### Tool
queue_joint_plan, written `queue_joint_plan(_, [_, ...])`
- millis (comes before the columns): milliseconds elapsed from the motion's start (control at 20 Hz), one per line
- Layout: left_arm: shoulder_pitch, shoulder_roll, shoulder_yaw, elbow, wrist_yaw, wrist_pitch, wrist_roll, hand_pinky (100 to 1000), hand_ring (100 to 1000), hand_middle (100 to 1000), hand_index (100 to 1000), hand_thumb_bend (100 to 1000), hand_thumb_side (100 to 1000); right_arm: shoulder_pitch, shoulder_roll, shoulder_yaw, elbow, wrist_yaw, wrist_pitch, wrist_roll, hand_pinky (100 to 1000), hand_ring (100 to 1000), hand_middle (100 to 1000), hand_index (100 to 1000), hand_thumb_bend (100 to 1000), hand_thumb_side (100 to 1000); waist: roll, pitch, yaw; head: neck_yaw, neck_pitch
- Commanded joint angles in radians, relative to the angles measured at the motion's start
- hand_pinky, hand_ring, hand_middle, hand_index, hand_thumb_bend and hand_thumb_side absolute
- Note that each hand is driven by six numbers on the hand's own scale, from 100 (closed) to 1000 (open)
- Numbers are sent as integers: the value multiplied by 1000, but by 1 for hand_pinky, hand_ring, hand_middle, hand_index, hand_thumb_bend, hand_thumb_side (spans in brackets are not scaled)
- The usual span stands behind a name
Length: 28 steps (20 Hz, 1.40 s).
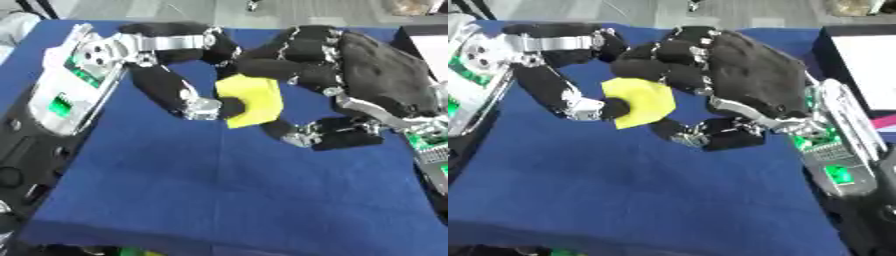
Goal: Pick up the objects with one hand, pass them to the other hand, and then place them into the box on the other side of the table.
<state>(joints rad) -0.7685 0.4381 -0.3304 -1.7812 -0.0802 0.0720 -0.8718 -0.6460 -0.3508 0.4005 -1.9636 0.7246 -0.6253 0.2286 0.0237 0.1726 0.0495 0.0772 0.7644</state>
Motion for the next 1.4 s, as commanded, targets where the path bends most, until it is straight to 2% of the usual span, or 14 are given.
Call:
queue_joint_plan(50, [-23, 10, 14, -19, 0, -6, 1, 676, 450, 387, 639, 100, 521, -10, -6, -9, -18, 13, 11, -3, 720, 718, 815, 956, 225, 100, 1, -19, 2, 0, 6])
queue_joint_plan(200, [-24, 10, 14, -19, 0, -7, 2, 676, 450, 387, 639, 100, 521, -9, -6, -9, -18, 17, 16, -6, 712, 712, 798, 954, 213, 100, 0, -19, 2, 0, 6])
queue_joint_plan(350, [-24, 10, 13, -16, -1, -7, 1, 677, 452, 389, 641, 100, 523, -10, -6, -9, -16, 14, 25, -15, 697, 698, 738, 944, 195, 100, 0, -20, 2, 1, 6])
queue_joint_plan(500, [-25, 10, 12, -12, 1, -10, 0, 679, 459, 398, 650, 100, 525, -13, -7, -7, -14, 6, 39, -38, 665, 671, 594, 920, 163, 100, -1, -21, 2, 1, 6])
queue_joint_plan(650, [-26, 10, 13, -8, 3, -11, -1, 683, 468, 414, 664, 100, 539, -15, -9, -6, -10, -4, 57, -73, 644, 656, 539, 898, 124, 100, -1, -21, 2, 2, 6])
queue_joint_plan(800, [-25, 10, 17, -4, 8, -9, 3, 698, 503, 467, 708, 100, 637, -16, -10, -3, -4, -7, 68, -105, 642, 649, 507, 887, 100, 100, -1, -20, 2, 3, 6])
queue_joint_plan(850, [-25, 11, 17, -3, 10, -8, 4, 701, 510, 475, 718, 119, 665, -16, -10, -3, -3, -7, 69, -113, 643, 649, 505, 886, 100, 100, -1, -20, 2, 3, 6])
queue_joint_plan(900, [-25, 11, 18, -2, 11, -8, 5, 708, 529, 496, 738, 202, 752, -16, -11, -2, -1, -6, 68, -120, 646, 650, 500, 884, 100, 100, -1, -20, 1, 2, 6])
queue_joint_plan(950, [-24, 11, 20, -1, 14, -8, 7, 710, 535, 503, 744, 233, 780, -16, -11, -1, 0, -7, 66, -126, 646, 650, 499, 884, 100, 100, -1, -20, 1, 2, 6])
queue_joint_plan(1000, [-23, 11, 21, 0, 17, -8, 9, 721, 561, 532, 773, 345, 881, -16, -11, -1, 1, -8, 64, -132, 652, 652, 497, 882, 100, 100, 0, -20, 1, 2, 6])
queue_joint_plan(1050, [-22, 12, 23, 1, 21, -9, 10, 726, 572, 549, 788, 384, 914, -16, -11, -1, 2, -8, 61, -136, 656, 654, 497, 883, 100, 100, 0, -20, 0, 2, 6])
queue_joint_plan(1100, [-21, 12, 24, 3, 26, -11, 11, 748, 614, 602, 827, 462, 980, -16, -12, -1, 2, -8, 57, -139, 663, 658, 498, 883, 100, 100, 0, -20, 0, 2, 6])
queue_joint_plan(1400, [-15, 13, 40, 15, 66, -21, 11, 796, 704, 717, 888, 591, 1000, -17, -15, -6, 1, -13, 43, -152, 676, 660, 494, 883, 100, 100, 1, -19, -2, 1, 6])
